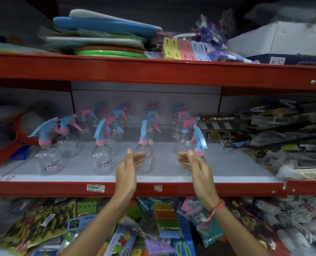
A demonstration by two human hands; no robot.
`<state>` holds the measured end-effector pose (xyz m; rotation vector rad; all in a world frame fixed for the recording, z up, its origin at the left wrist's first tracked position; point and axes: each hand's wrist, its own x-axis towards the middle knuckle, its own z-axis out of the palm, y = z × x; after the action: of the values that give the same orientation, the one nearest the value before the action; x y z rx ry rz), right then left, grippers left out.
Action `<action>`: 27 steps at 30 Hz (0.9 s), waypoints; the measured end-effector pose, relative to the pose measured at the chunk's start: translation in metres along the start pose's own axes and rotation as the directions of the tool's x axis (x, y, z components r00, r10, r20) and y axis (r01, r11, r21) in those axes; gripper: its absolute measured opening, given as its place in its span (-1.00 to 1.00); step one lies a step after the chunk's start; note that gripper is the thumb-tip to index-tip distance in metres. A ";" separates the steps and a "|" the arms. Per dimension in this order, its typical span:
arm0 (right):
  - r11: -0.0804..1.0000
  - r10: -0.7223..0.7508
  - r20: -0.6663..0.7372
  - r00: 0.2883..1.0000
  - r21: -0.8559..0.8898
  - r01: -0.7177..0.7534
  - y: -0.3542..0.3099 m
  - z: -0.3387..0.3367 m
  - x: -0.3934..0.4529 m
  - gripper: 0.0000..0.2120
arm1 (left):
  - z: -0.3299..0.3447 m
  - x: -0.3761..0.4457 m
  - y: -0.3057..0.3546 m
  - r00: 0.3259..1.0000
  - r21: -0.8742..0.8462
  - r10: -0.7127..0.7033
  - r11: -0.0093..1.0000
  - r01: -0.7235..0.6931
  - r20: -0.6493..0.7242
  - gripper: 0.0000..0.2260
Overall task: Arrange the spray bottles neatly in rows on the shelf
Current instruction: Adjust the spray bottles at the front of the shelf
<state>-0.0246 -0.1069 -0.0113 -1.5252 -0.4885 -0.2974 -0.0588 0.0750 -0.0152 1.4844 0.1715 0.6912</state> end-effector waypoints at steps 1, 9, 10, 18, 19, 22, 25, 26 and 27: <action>1.000 0.024 0.035 0.999 0.005 -0.024 0.001 0.010 0.004 -0.67 | -0.007 0.005 -0.001 0.999 0.006 0.000 1.000 0.001 -0.032 -0.52; 0.951 0.308 0.165 0.937 -0.075 -0.299 0.020 0.066 0.042 -0.49 | -0.022 0.045 -0.004 0.979 0.225 -0.195 0.958 0.177 0.057 -0.36; 0.942 0.334 0.174 0.926 -0.094 -0.322 0.022 0.069 0.045 -0.46 | -0.023 0.046 -0.004 0.969 0.244 -0.234 0.947 0.208 0.081 -0.27; 0.919 0.393 0.239 0.888 -0.093 -0.382 0.020 0.067 0.047 -0.49 | -0.037 0.037 0.007 0.934 0.249 -0.268 0.946 0.208 0.236 -0.03; 0.920 0.392 0.246 0.886 -0.103 -0.378 0.019 0.065 0.045 -0.50 | -0.040 0.035 0.009 0.931 0.253 -0.274 0.944 0.212 0.243 -0.04; 0.922 0.386 0.260 0.885 -0.137 -0.362 0.015 0.060 0.041 -0.41 | -0.046 0.029 0.016 0.918 0.264 -0.288 0.940 0.216 0.274 -0.05; 0.927 0.375 0.276 0.885 -0.129 -0.352 0.009 0.057 0.033 -0.38 | -0.048 0.021 0.020 0.913 0.273 -0.287 0.939 0.209 0.291 -0.10; 0.929 0.371 0.279 0.886 -0.122 -0.350 0.007 0.056 0.030 -0.38 | -0.048 0.019 0.021 0.911 0.271 -0.289 0.939 0.211 0.293 -0.11; 0.930 0.367 0.280 0.887 -0.116 -0.348 0.005 0.055 0.027 -0.39 | -0.048 0.018 0.021 0.909 0.269 -0.293 0.939 0.215 0.296 -0.14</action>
<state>-0.0048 -0.0491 -0.0041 -1.6961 -0.4227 0.2118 -0.0763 0.1238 0.0049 1.7406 0.1872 0.2052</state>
